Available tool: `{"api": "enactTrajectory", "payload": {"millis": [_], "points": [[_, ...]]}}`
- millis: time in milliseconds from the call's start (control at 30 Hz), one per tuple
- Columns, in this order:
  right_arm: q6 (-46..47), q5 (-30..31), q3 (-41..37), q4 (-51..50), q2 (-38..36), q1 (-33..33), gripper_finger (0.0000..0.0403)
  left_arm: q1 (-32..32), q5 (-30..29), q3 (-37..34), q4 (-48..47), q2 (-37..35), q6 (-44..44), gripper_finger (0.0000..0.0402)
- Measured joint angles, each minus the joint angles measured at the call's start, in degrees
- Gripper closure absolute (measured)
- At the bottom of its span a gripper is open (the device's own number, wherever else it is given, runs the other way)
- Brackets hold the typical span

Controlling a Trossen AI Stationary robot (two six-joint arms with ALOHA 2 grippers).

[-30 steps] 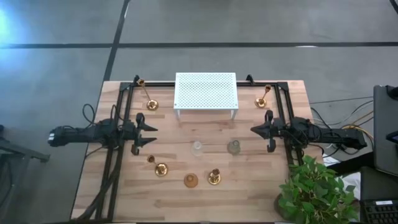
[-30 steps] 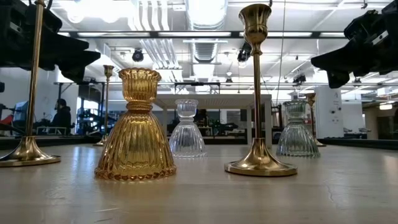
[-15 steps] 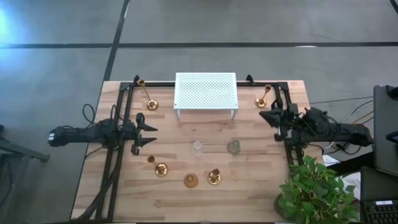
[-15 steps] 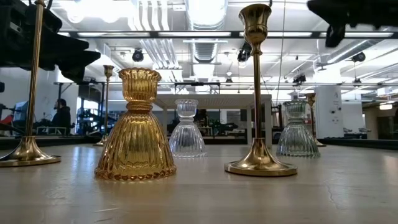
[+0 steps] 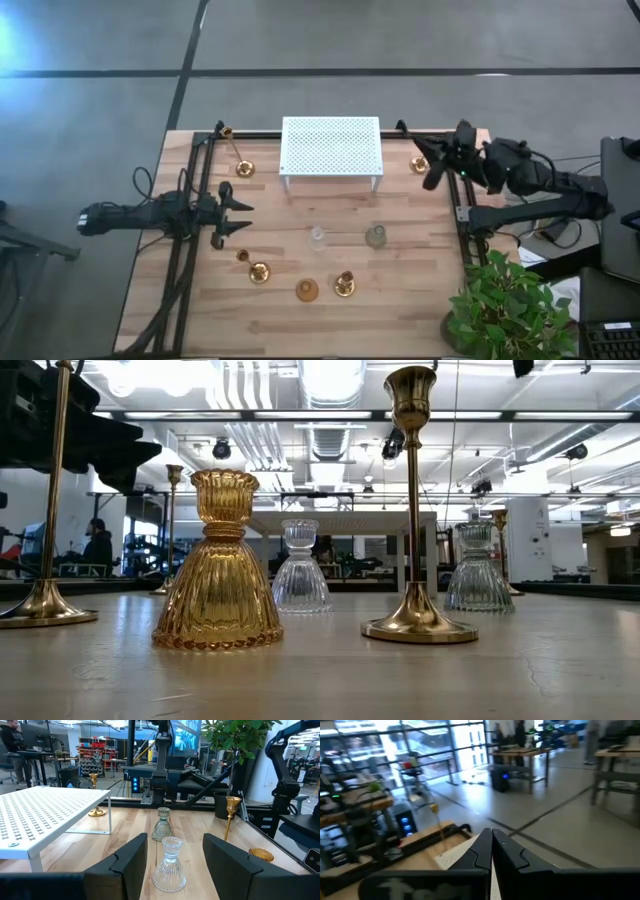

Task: Pick & Place candle stick holders
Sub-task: Put the green glass candle holder on the shelf

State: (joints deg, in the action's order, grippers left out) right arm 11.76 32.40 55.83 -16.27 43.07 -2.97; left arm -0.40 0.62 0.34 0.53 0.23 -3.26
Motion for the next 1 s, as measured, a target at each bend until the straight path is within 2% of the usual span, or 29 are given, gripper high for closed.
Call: {"api": "enactTrajectory", "payload": {"millis": [200, 267, 400, 567, 767, 867, 1000], "points": [[1.6, 12.1, 8.2, -1.0, 9.3, 3.0, 0.0394, 0.0, 0.0, 0.0, 0.0, 0.0, 0.0, 0.0204], [4.2, 14.0, 10.1, -3.8, 12.7, 3.3, 0.0394, 0.0, 0.0, 0.0, 0.0, 0.0, 0.0, 0.0204], [10.0, 13.9, 13.1, -9.4, 19.1, 3.9, 0.0394, 0.0, 0.0, 0.0, 0.0, 0.0, 0.0, 0.0204], [9.4, 10.1, 16.9, -12.4, 25.1, 5.0, 0.0394, 0.0, 0.0, 0.0, 0.0, 0.0, 0.0, 0.0204], [9.1, 9.9, 22.3, -20.5, 24.7, 8.8, 0.0394, 0.0, 0.0, 0.0, 0.0, 0.0, 0.0, 0.0204], [8.5, 10.2, 22.6, -21.2, 22.4, 10.8, 0.0394, 0.0, 0.0, 0.0, 0.1, 0.0, 0.0, 0.0204], [6.0, 14.2, 21.7, -21.3, 18.6, 12.8, 0.0394, 0.0, 0.0, 0.0, 0.1, 0.0, 0.0, 0.0204]]}}
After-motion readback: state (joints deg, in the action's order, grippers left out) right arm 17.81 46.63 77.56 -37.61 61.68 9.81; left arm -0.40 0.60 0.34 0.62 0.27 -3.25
